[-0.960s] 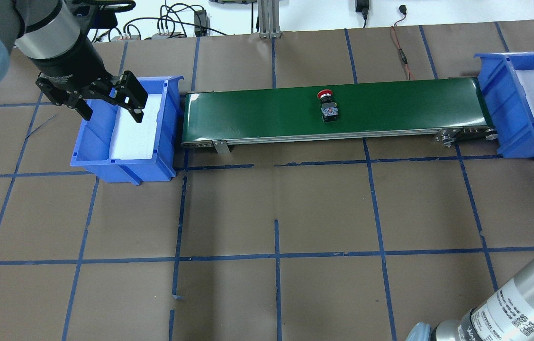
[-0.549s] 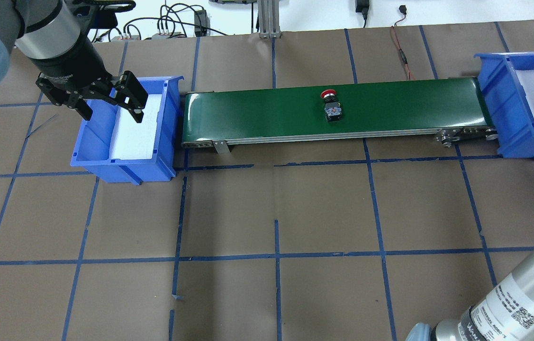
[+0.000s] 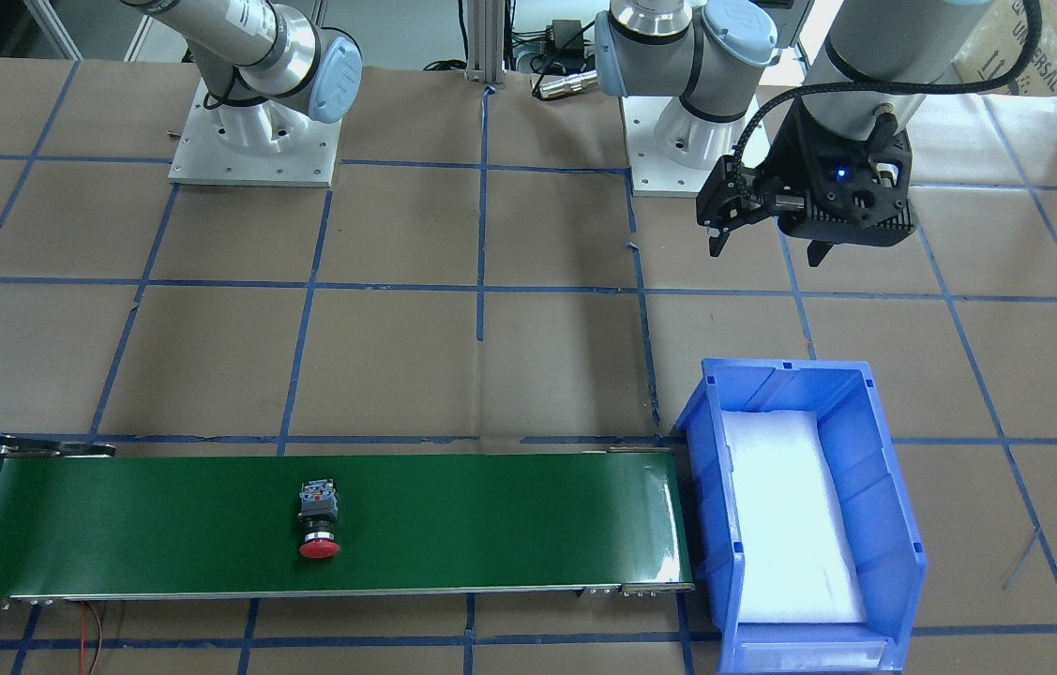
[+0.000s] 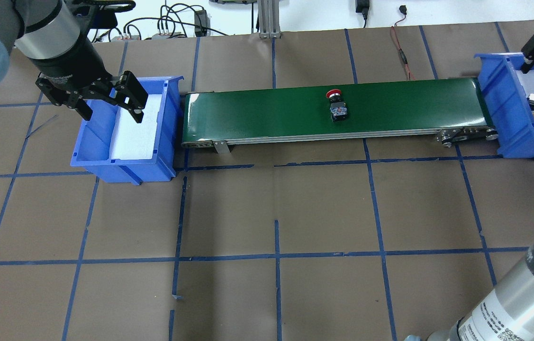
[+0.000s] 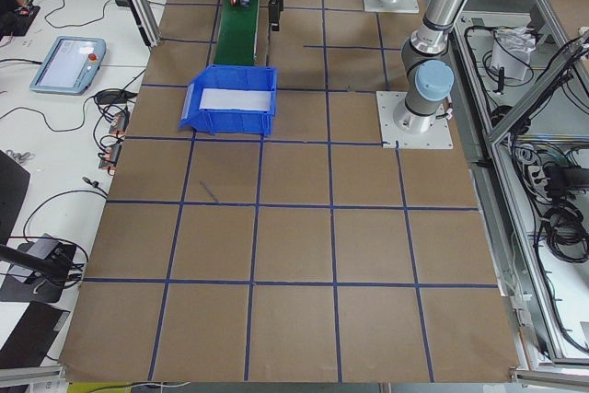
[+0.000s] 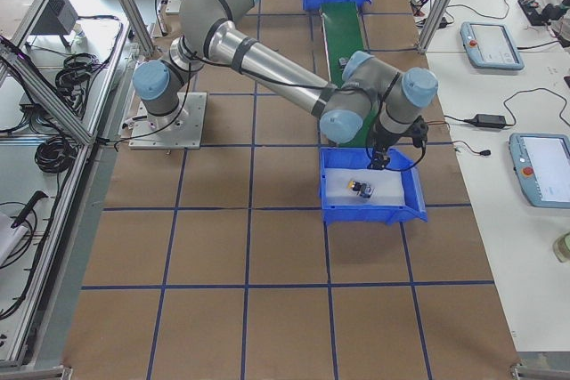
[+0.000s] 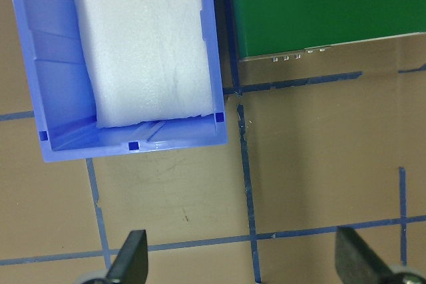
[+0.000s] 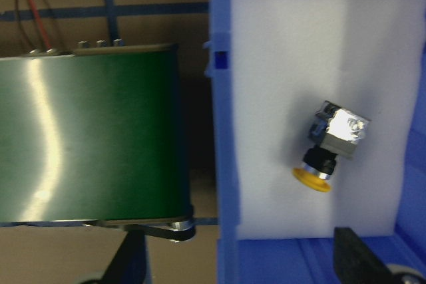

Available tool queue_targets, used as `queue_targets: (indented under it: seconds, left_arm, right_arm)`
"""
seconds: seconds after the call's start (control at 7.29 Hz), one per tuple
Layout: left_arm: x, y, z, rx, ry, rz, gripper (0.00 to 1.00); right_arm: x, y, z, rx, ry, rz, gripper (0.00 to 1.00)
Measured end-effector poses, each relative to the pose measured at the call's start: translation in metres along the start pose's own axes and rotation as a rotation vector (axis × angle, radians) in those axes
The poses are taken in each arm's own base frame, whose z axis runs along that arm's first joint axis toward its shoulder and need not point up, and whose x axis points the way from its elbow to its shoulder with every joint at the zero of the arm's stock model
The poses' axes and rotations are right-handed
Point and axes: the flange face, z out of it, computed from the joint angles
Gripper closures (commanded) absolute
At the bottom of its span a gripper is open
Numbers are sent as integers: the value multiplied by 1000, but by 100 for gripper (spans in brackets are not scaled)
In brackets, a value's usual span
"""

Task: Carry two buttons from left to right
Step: 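Carry the yellow button with the right gripper into the far blue bin and release, then move the right gripper back over the red button and grasp it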

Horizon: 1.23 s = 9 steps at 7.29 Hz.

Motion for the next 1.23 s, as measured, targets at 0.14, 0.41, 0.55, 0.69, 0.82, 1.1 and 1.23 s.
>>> queue_targets:
  seconds: [0.14,0.41,0.55,0.69,0.82,1.1,1.23]
  left_arm:
    - [0,0,0,0,0,0,0]
    - [0,0,0,0,0,0,0]
    - [0,0,0,0,0,0,0]
    - [0,0,0,0,0,0,0]
    - [0,0,0,0,-1,0,0]
    - [0,0,0,0,0,1,0]
    - [0,0,0,0,0,1,0]
  right_arm:
    - [-50,-1,-14,-12,4,-43,1]
    - [-163,-9,-21,-15,24,-109,3]
    - [-212,-11,-10,-31,29,-119,4]
    - [-241,-9,7,-46,27,-107,1]
    - [-257,-6,29,-39,10,-96,1]
    - [-283,0,59,43,-10,-84,1]
    - [-294,3,68,78,-5,-63,1]
